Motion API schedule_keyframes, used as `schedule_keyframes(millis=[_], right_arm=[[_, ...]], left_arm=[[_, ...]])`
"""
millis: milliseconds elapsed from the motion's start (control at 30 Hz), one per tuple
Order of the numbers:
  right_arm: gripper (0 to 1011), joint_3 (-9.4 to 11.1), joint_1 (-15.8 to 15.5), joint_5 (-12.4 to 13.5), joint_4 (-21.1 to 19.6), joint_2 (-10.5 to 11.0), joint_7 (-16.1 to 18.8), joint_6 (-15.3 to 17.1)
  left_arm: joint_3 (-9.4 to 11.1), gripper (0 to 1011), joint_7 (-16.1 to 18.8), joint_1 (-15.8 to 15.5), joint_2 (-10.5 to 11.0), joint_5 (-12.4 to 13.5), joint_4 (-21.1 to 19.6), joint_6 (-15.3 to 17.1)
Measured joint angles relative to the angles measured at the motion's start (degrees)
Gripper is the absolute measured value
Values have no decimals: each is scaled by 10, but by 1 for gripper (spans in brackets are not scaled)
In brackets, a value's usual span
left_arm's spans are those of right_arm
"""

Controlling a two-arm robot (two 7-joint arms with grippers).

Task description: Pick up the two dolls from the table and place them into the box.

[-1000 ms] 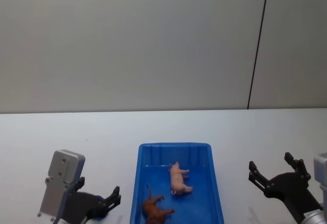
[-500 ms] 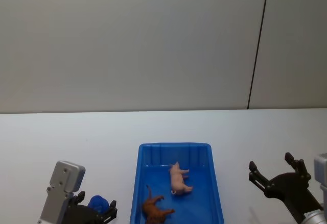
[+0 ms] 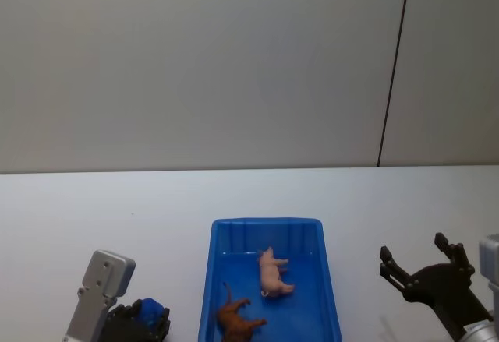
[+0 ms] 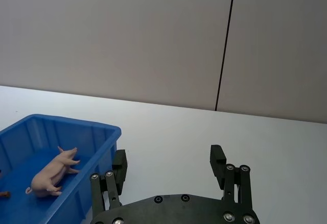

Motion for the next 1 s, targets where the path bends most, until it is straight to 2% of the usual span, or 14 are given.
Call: schedule_keyframes(millis=[33, 167, 200, 600, 1000], right_arm=[[1001, 0, 0, 0, 0, 0, 0, 0], [1001, 0, 0, 0, 0, 0, 0, 0], [1001, 0, 0, 0, 0, 0, 0, 0], [1001, 0, 0, 0, 0, 0, 0, 0], [1001, 0, 0, 0, 0, 0, 0, 0]], left_arm=[[0, 456, -1, 0, 0, 1, 1, 0], [-1, 380, -4, -1, -1, 7, 4, -5], [-1, 314, -5, -1, -1, 9, 5, -5], [-4, 231, -16, -1, 1, 32, -1, -39], [-10, 165, -57, -12, 1, 61, -25, -105]])
